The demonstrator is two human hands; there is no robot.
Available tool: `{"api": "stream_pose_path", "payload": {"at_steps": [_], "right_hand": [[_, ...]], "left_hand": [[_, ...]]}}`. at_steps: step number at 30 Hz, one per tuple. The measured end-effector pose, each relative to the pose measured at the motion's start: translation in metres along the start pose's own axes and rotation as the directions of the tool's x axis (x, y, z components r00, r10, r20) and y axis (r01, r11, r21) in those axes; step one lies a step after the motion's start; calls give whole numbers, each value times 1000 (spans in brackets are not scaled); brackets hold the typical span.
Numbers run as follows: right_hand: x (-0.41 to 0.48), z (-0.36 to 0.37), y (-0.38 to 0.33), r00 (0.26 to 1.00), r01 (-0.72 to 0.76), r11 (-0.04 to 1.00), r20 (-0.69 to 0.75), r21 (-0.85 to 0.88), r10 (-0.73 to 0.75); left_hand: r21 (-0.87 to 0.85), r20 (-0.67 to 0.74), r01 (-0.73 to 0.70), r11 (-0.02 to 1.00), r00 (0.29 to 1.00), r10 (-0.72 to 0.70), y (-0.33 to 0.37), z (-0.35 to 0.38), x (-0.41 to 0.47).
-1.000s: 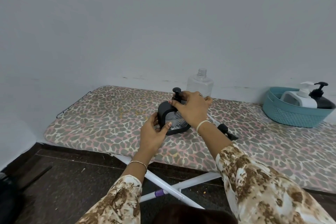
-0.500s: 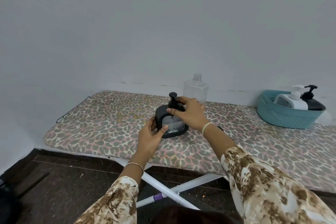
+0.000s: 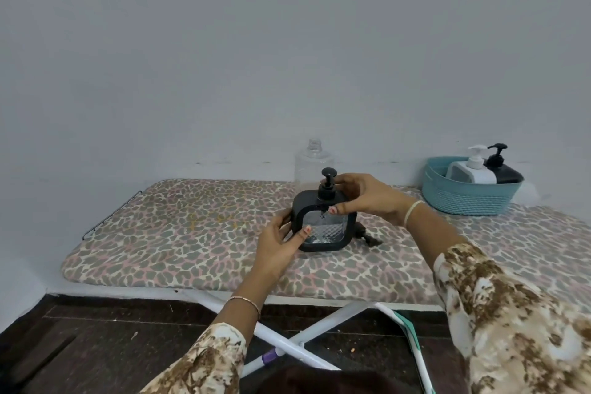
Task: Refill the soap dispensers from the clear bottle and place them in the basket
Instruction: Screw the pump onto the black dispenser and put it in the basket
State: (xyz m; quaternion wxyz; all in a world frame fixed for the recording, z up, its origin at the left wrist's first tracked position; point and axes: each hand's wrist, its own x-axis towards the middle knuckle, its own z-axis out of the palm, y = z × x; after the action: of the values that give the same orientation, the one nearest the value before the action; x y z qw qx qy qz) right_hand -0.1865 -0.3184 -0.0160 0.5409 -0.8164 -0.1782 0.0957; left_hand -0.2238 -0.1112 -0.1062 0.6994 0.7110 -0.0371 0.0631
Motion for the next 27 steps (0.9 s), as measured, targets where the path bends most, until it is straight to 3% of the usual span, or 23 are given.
{"api": "stream_pose_path", "payload": {"at_steps": [6, 16, 20, 27], "right_hand": [[-34, -63, 11, 998, -66, 998, -6, 10, 66], [-36, -139, 32, 924, -68, 992, -381, -103, 24], [-22, -174, 40, 827, -117, 980, -562, -159, 8], [-10, -215, 50, 546, -306, 917, -836, -257, -52]], "left_hand": [[17, 140, -38, 999, 989, 36, 15, 63, 18], [-10, 203, -44, 999, 978, 46, 38, 155, 81], [111, 274, -59, 992, 961, 26, 34, 177, 99], [399, 440, -60, 915, 888, -134, -2, 201, 115]]}}
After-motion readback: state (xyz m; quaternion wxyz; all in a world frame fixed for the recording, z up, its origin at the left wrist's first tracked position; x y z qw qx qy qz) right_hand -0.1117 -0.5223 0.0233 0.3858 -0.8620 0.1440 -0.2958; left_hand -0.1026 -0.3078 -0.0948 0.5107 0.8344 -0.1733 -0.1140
